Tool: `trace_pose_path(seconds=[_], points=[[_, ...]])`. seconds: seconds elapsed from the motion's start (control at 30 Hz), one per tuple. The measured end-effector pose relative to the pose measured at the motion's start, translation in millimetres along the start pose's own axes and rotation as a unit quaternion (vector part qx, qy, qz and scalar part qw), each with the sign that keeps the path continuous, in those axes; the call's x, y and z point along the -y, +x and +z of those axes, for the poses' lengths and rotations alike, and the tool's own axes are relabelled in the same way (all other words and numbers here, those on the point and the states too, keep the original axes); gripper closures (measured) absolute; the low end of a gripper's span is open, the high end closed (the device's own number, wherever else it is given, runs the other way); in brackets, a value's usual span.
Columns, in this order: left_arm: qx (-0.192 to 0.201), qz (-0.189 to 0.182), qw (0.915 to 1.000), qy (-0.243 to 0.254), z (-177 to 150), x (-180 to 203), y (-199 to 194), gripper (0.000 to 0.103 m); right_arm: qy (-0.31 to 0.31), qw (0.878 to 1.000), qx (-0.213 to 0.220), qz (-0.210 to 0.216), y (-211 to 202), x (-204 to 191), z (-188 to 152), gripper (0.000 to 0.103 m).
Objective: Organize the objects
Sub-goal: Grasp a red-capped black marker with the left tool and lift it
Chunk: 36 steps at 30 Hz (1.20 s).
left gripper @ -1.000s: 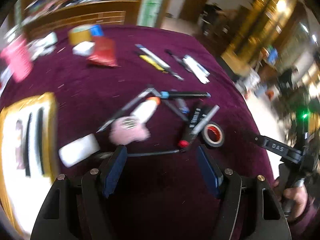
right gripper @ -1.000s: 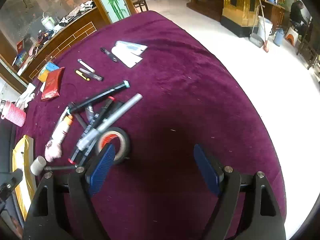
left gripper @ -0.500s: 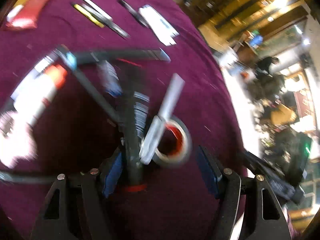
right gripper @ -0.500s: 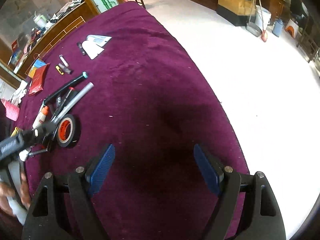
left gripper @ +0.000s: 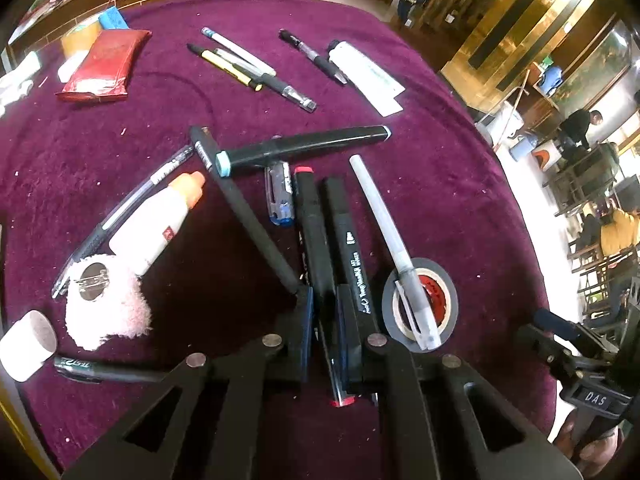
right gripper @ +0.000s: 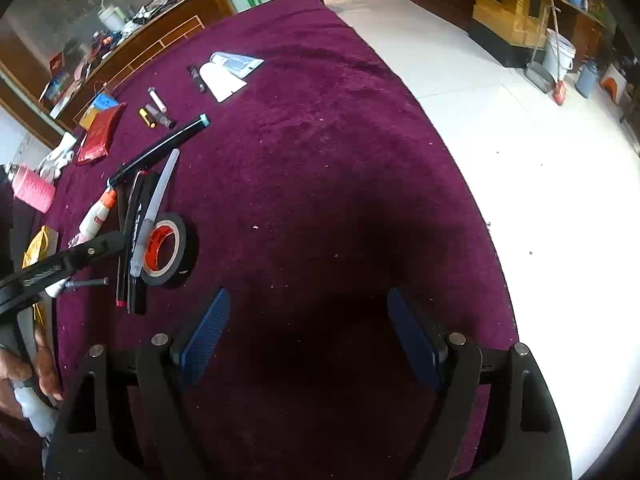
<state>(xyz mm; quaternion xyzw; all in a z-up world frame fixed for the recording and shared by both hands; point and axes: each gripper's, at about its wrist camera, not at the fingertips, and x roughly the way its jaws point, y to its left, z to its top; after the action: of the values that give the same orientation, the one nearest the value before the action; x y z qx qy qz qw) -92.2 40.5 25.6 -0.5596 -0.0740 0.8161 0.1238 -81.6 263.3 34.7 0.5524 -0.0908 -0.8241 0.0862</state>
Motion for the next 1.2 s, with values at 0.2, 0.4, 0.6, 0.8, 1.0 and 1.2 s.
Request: trace_pose_path(seconds=[0.2,0.4,0.6,0.8,1.0,1.2], points=[[0.001,0.032,0.9986,0.042,9.2,18.1,8.0,0.094,-0.004,1.000,-0.010,-0.002,6.0,-1.8,-2.6,0.021],[-0.017,0.082,0.9906,0.108,24.8,37.2,27.5,0.088,-0.014,1.000,-0.010,-0.010,8.0,-5.3,-5.0,0.021],[-0.009,0.095,0.9879,0.122,35.6,41.3,34.9,0.082,-0.030,0.999,-0.006,-0.024,8.0,-8.7,-8.8,0.021],[0.015,0.057,0.9953,0.076,16.1,29.2,11.7,0.092,-0.043,0.999,-0.007,-0.013,5.6,-13.6,-4.9,0.021],[0.074,-0.018,0.9971,0.005,-12.3,1.6,-55.7,0.092,-0.052,0.998,-0.002,0.029,-0.6,-33.8,18.0,0.021],[0.117,-0.051,0.9898,-0.064,-48.3,-31.7,-109.5,0.092,-0.058,0.993,-0.006,0.105,-0.3,-69.3,47.1,0.022]])
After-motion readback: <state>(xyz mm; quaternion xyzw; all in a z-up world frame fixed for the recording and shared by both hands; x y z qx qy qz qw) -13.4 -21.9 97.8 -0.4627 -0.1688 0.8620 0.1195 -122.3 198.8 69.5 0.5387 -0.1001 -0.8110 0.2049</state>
